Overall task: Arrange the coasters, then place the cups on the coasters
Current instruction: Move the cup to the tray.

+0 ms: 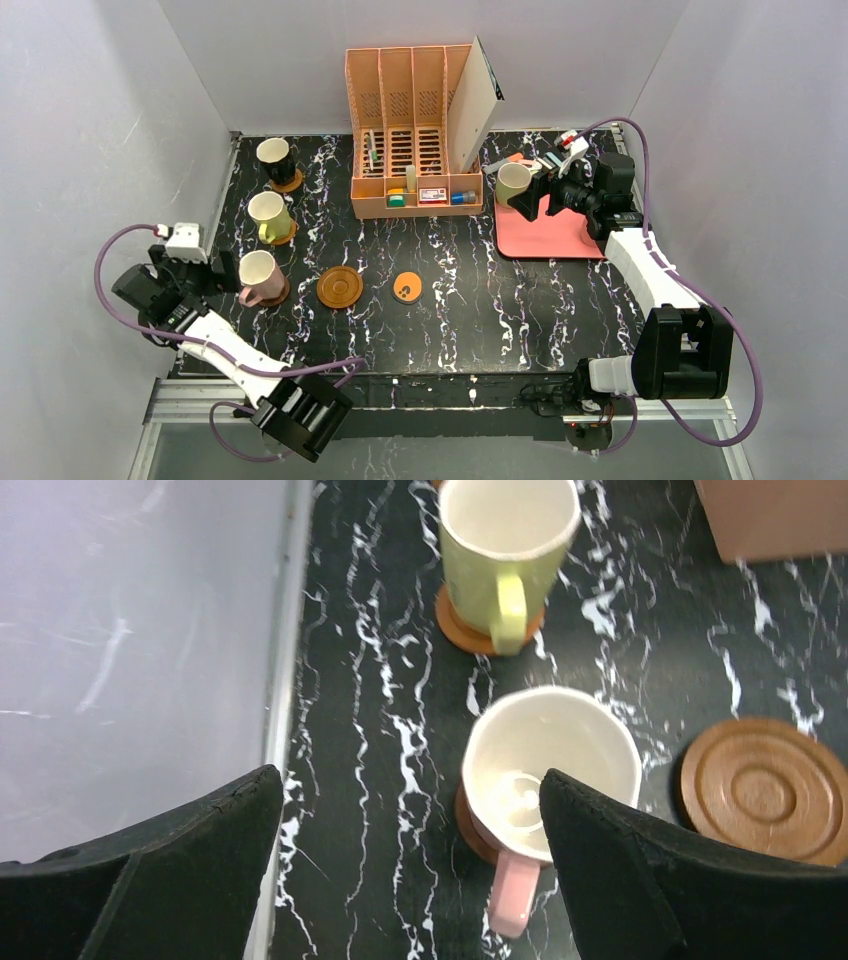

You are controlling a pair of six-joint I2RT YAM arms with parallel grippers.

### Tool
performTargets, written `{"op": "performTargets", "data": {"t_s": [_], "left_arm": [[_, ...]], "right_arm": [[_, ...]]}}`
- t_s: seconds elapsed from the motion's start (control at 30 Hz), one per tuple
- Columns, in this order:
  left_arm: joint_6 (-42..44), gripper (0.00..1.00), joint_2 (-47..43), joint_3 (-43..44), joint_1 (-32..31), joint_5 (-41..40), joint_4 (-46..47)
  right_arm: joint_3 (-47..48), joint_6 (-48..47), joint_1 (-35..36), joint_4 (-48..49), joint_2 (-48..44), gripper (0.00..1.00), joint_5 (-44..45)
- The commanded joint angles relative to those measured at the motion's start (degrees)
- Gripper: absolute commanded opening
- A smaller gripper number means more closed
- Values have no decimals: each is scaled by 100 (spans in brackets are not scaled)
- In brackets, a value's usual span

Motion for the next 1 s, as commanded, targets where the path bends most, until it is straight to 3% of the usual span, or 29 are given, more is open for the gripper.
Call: {"op": "performTargets", "data": {"t_s": [0.0, 0.17, 0.37, 0.6, 0.67, 0.8, 0.97], "left_arm": [[-1465, 98, -101, 525, -295, -582, 847], [-1655, 98, 472, 1077, -2114, -2695, 787], [-1789, 98, 1279, 1707, -3893, -4064, 619], [-1403, 98, 1846, 2184, -6853, -6154, 241], [-1297, 98, 1820, 2177, -7273, -6086, 95], [-1400, 98, 1484, 2064, -7317, -4887, -291], [-1422, 98, 222, 1105, -7314, -4052, -32]], "right_arm": [[166, -22, -2, 115, -111, 98, -67], [173, -17, -2, 98, -97, 98, -39], [159, -65, -2, 97, -108, 98, 28], [181, -224, -10, 27, -73, 98, 180], [174, -263, -10, 27, -109, 98, 221], [129, -340, -10, 77, -171, 98, 367], [260, -500, -10, -86, 91, 98, 639]]}}
